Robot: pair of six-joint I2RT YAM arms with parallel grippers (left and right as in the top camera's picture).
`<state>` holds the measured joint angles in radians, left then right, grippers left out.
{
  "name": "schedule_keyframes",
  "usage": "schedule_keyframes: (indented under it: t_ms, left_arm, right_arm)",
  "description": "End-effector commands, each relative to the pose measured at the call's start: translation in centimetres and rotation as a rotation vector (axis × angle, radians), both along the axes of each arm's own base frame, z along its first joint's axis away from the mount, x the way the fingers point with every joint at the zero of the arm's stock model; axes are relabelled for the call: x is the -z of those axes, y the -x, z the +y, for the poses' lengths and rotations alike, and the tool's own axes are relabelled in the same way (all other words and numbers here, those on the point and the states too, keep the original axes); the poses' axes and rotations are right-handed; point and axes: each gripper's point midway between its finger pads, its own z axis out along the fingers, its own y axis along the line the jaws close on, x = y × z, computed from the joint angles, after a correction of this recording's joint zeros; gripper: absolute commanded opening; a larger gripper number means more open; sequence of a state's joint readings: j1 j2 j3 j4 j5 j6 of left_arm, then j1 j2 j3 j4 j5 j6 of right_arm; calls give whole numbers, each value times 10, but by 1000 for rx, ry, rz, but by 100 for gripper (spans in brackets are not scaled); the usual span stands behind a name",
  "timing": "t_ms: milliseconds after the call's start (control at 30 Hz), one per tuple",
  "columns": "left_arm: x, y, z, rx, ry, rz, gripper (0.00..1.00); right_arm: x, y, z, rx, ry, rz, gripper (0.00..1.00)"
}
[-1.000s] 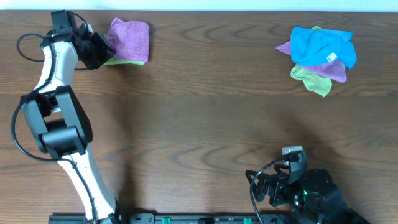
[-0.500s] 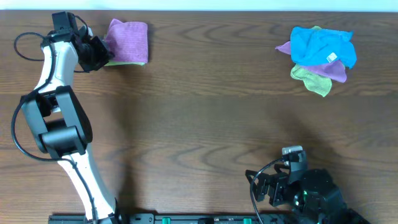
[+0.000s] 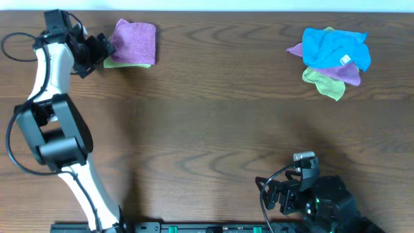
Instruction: Fold the cloth
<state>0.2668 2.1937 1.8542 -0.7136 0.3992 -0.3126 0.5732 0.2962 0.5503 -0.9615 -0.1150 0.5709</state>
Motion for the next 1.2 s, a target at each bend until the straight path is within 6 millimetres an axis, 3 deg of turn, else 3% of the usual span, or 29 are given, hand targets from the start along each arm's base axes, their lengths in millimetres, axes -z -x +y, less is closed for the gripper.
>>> schedule_keyframes:
  t_ms: [0, 233, 500, 700, 833, 1167]
  left_arm:
    - [-52, 0, -4, 24, -41, -89, 95]
    - [-88, 15, -46, 117, -53, -110, 95]
    - [-110, 28, -101, 167, -6, -110, 95]
    - [-109, 33, -112, 187, -12, -91, 95]
    - [-108, 56, -118, 210, -2, -17, 95]
    - [-122, 86, -132, 343, -108, -3, 95]
  right_arm:
    - [0, -2, -3, 24, -6, 1, 99]
    - [0, -2, -3, 24, -6, 1, 99]
    - [0, -2, -3, 24, -5, 1, 99]
    - [0, -2, -3, 24, -5, 1, 99]
    - [0, -2, -3, 24, -5, 1, 99]
    - [0, -2, -3, 24, -6, 1, 99]
